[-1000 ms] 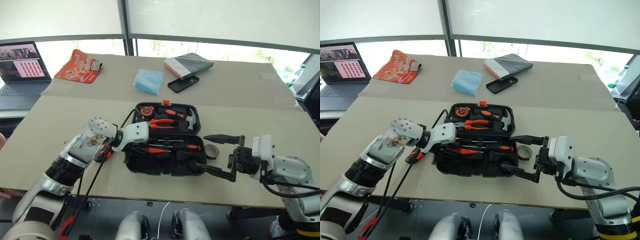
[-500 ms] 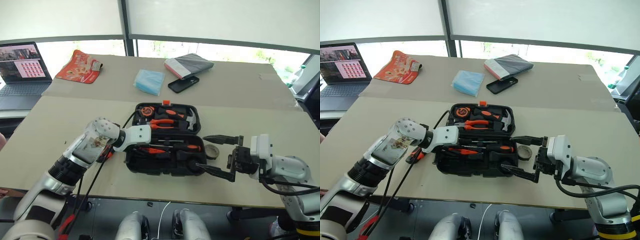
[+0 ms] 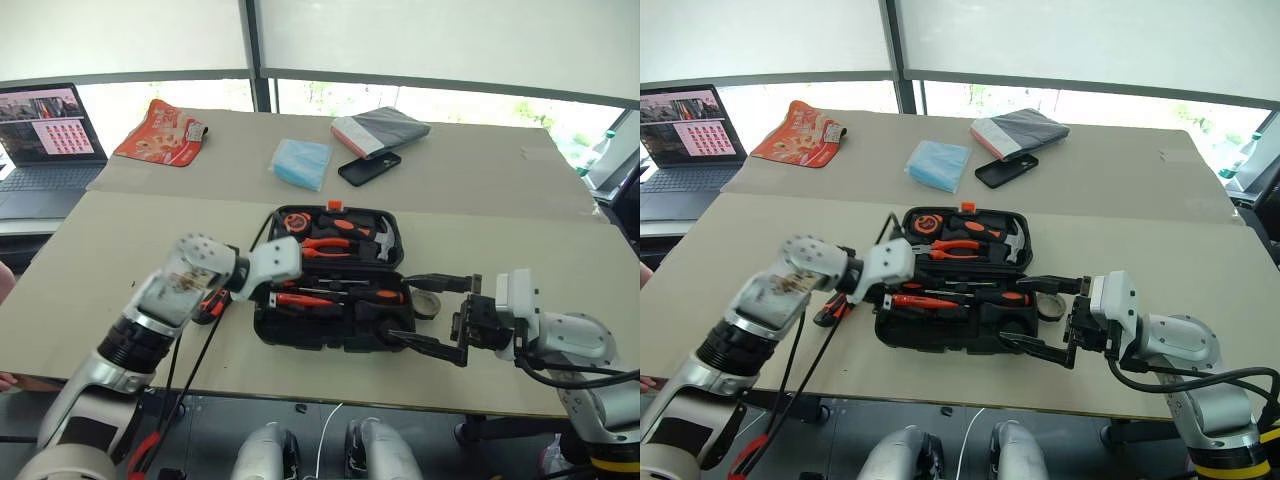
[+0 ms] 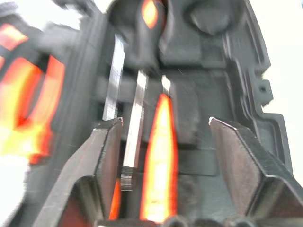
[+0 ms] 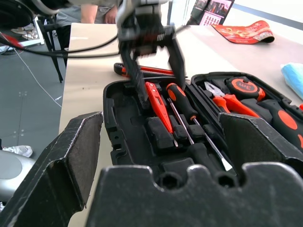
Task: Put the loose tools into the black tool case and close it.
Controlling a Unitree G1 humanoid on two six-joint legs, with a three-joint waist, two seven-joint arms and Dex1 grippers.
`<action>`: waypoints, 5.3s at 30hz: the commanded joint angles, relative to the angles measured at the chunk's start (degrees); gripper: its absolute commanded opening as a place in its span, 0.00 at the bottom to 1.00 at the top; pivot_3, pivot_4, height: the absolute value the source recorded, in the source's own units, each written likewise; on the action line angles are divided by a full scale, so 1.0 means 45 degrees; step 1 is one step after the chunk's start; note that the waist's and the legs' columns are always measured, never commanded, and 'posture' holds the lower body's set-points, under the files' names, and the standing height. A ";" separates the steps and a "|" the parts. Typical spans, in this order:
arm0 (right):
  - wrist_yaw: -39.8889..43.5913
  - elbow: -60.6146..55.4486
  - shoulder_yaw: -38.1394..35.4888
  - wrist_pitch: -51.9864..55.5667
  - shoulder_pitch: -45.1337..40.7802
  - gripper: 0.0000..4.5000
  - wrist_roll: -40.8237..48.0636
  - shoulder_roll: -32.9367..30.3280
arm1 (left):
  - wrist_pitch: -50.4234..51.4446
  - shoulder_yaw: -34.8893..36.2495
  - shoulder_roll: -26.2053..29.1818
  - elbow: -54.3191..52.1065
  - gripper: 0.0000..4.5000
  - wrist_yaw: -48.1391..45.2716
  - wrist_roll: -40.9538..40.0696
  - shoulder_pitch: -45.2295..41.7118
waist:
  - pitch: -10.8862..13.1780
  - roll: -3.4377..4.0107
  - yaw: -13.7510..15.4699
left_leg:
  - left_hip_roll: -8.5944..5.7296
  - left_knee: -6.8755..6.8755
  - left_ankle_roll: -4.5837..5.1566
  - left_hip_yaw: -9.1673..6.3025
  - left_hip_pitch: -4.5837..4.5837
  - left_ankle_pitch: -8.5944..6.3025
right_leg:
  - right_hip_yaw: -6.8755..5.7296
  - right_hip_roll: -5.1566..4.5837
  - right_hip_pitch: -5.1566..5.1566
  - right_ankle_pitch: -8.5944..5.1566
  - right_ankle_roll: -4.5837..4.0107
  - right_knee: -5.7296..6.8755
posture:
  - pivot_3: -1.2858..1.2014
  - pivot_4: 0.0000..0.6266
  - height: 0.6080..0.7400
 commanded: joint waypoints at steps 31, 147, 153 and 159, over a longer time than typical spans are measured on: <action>0.0080 0.1559 -0.1158 -0.2650 0.0352 1.00 -0.0747 0.0747 | -0.2565 0.5912 -0.1040 0.0125 0.24 0.3323 -0.3350 0.5738 | -0.0010 0.0014 -0.0125 | 0.0019 -0.0014 -0.0014 -0.0001 0.0019 0.0006 | 0.0002 -0.0039 0.0002 0.0002 -0.0003 0.0001 | 0.52 0.24 1.00; 0.0403 0.0841 -0.1431 -0.1455 0.0752 1.00 0.0085 0.0754 | -0.3608 -0.0563 -0.1417 0.1391 0.00 0.0314 -0.0381 0.3359 | -0.0019 0.0038 0.0005 | -0.0010 -0.0041 -0.0001 0.0003 0.0020 0.0010 | 0.0000 -0.0020 0.0006 0.0007 0.0003 -0.0016 | 0.52 0.24 1.00; 0.0252 0.0566 -0.1526 -0.1363 0.1044 1.00 0.0156 0.0770 | -0.2790 -0.0915 -0.1747 0.2337 0.00 0.1125 0.0133 0.3442 | -0.0065 0.0096 0.0113 | -0.0016 -0.0035 0.0090 -0.0002 0.0072 -0.0045 | -0.0003 -0.0054 0.0075 0.0009 0.0007 -0.0023 | 0.52 0.24 1.00; -0.0024 0.0414 -0.1814 -0.1282 0.1375 1.00 0.0220 0.0685 | -0.1720 -0.1276 -0.1522 0.2217 0.00 0.1018 0.0158 0.3695 | -0.0114 0.0150 0.0067 | -0.0013 -0.0078 0.0035 -0.0013 0.0213 -0.0125 | -0.0011 -0.0127 0.0218 -0.0012 -0.0011 -0.0064 | 0.52 0.24 1.00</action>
